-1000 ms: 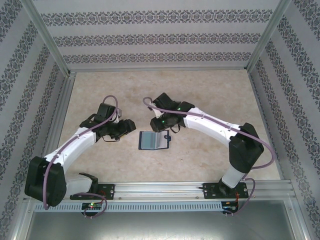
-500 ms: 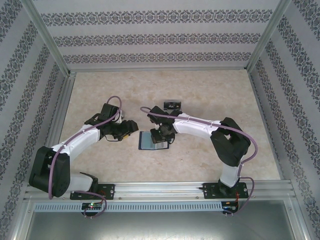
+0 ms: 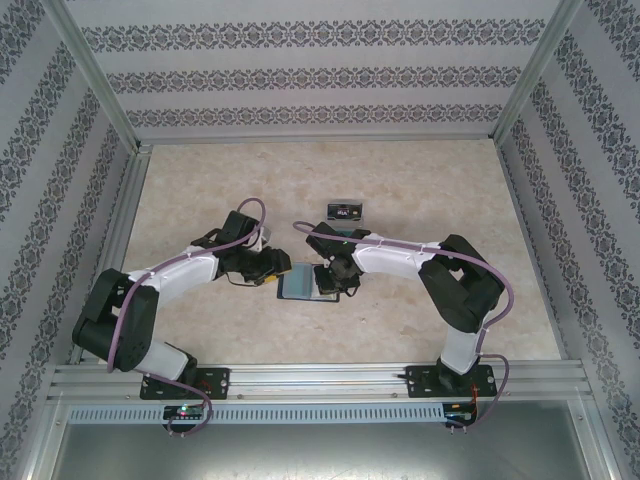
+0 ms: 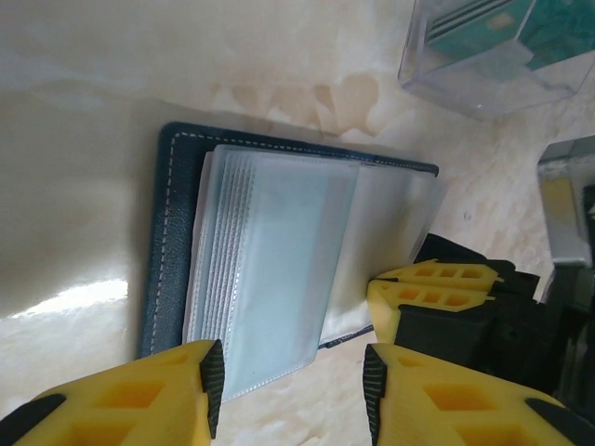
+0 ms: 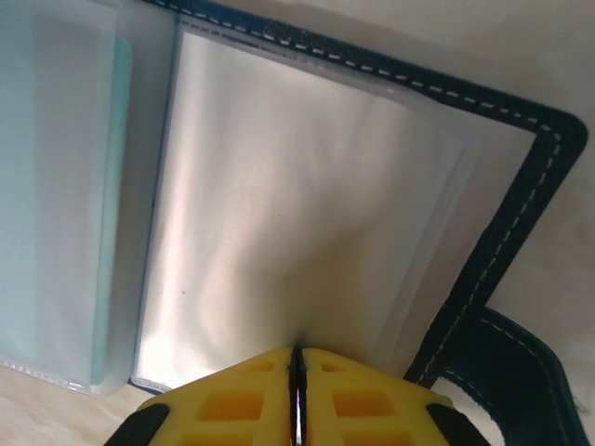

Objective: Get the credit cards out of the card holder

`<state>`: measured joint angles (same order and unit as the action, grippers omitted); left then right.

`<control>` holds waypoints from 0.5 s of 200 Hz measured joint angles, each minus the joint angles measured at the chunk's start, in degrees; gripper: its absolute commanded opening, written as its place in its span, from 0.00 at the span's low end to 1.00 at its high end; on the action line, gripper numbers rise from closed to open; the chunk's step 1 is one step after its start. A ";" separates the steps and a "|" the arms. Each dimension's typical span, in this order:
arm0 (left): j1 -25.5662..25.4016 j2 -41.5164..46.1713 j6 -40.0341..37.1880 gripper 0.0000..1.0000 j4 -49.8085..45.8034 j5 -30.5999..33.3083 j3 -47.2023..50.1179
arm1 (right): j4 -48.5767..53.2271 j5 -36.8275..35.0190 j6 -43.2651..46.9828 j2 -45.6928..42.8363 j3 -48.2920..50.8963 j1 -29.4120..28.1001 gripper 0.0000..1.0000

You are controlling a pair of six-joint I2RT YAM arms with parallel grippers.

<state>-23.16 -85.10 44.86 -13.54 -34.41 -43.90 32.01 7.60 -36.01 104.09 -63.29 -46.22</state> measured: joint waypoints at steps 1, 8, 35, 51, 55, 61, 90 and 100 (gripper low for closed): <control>-0.04 -0.07 0.00 0.46 0.04 0.00 0.00 | -0.02 0.00 -0.04 -0.02 0.02 0.00 0.12; -0.46 -0.66 0.17 0.45 0.33 -0.11 -0.09 | -0.37 -0.02 -0.15 -0.15 0.26 -0.02 0.12; -1.22 -2.38 0.26 0.45 1.38 -0.15 -0.39 | -1.16 0.00 -0.52 -0.55 0.87 -0.02 0.12; -1.22 -3.19 0.26 0.45 1.77 -0.13 -0.39 | -1.29 0.02 -0.83 -0.57 0.94 -0.02 0.12; -1.22 -3.37 0.26 0.45 1.88 -0.13 -0.39 | -1.31 0.02 -0.96 -0.59 0.94 -0.02 0.12; -1.25 -3.67 0.26 0.45 2.08 -0.15 -0.37 | -1.38 0.02 -1.07 -0.59 0.98 -0.02 0.12; -1.62 -4.90 0.28 0.45 2.91 -0.24 -0.39 | -1.66 0.04 -1.40 -0.76 1.22 -0.02 0.12; -1.92 -5.42 0.37 0.45 3.23 -0.39 -0.39 | -1.66 0.04 -1.42 -0.76 1.22 -0.02 0.12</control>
<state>-25.08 -90.52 45.23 -10.31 -34.81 -44.29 30.35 7.64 -37.43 103.33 -62.06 -46.24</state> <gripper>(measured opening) 0.451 0.117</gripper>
